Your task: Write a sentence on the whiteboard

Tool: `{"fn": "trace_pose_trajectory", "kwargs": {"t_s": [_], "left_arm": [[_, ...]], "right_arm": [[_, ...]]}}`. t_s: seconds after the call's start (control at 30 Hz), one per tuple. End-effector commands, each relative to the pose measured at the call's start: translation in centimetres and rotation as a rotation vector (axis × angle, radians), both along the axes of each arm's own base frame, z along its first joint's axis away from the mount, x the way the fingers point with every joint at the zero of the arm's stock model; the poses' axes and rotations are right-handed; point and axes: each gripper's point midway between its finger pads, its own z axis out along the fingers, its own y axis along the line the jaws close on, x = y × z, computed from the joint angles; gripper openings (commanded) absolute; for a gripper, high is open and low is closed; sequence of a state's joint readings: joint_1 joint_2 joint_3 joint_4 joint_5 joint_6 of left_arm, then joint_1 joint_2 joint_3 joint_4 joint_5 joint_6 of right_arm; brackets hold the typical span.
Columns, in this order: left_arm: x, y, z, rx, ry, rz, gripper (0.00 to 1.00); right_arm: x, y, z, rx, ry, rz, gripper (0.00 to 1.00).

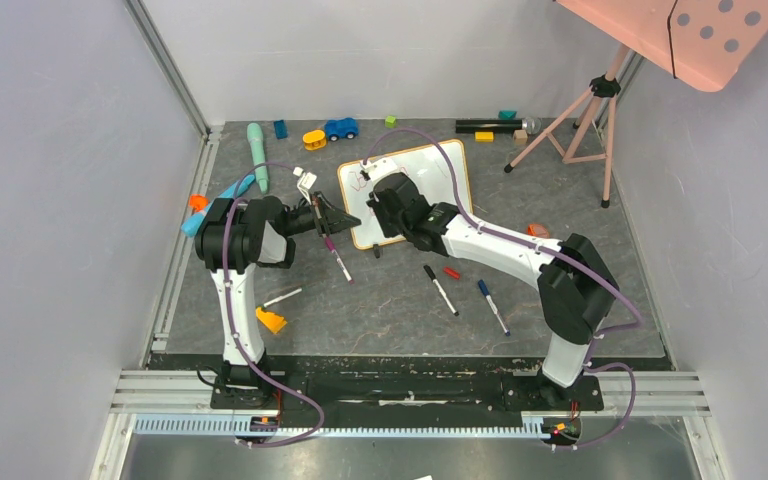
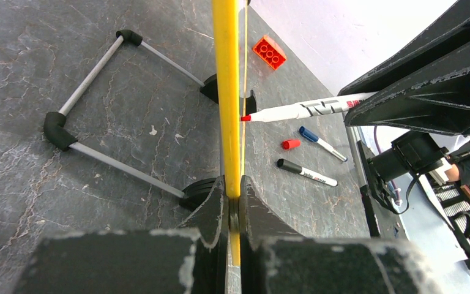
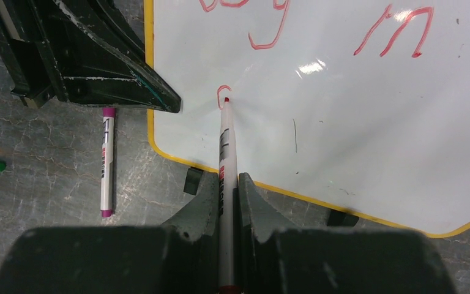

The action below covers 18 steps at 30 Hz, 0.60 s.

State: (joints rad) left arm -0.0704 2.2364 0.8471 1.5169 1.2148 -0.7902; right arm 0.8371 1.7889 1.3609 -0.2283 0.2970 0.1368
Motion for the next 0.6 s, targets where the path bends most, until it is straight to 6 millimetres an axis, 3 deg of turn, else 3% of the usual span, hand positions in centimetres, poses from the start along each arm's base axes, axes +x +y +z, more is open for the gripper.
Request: {"fn": "trace_pose_trajectory", "kwargs": {"t_s": [0.0,0.57], "left_arm": [[-2.56,-0.52,-1.9,0.035,-0.074,-0.127,0.02],[-2.57,-0.55,-1.86,0.035,-0.074,-0.13,0.02]], "right_arm": [[2.22,0.0,1.46,0.012,-0.07,-0.055,0.0],[2.71,-0.21,2.07,0.033,-0.083,-0.068,0.0]]}}
